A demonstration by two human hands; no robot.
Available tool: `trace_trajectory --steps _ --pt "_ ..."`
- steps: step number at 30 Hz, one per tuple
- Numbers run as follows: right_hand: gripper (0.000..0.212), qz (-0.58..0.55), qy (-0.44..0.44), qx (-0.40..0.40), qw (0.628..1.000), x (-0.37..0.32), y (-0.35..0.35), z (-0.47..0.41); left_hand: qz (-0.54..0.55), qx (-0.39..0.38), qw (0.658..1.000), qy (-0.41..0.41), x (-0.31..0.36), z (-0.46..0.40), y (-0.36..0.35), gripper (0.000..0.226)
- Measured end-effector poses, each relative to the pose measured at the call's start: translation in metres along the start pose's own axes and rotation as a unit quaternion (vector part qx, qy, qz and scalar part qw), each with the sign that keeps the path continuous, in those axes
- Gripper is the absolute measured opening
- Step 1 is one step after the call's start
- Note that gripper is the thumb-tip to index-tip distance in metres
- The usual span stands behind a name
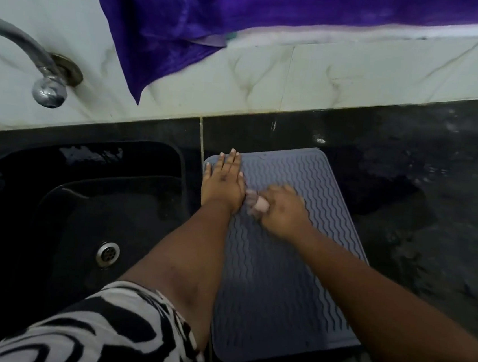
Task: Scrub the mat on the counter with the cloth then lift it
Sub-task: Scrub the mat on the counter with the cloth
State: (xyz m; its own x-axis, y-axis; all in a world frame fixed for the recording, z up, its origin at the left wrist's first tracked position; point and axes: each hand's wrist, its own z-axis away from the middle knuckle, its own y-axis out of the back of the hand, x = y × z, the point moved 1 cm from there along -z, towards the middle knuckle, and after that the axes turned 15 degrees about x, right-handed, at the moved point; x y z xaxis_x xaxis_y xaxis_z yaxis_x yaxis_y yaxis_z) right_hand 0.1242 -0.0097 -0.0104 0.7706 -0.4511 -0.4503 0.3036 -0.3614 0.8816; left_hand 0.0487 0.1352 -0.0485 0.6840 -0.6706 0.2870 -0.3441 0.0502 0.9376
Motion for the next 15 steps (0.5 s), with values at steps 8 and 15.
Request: trace_trajectory --steps 8,15 --pt "0.002 -0.101 -0.067 -0.113 0.986 -0.012 0.039 0.072 -0.001 0.004 1.000 -0.001 0.000 0.003 0.000 0.054" --pt "0.031 0.010 -0.010 -0.039 0.999 -0.025 0.012 -0.053 -0.007 -0.015 1.000 -0.008 -0.003 0.001 0.005 0.055"
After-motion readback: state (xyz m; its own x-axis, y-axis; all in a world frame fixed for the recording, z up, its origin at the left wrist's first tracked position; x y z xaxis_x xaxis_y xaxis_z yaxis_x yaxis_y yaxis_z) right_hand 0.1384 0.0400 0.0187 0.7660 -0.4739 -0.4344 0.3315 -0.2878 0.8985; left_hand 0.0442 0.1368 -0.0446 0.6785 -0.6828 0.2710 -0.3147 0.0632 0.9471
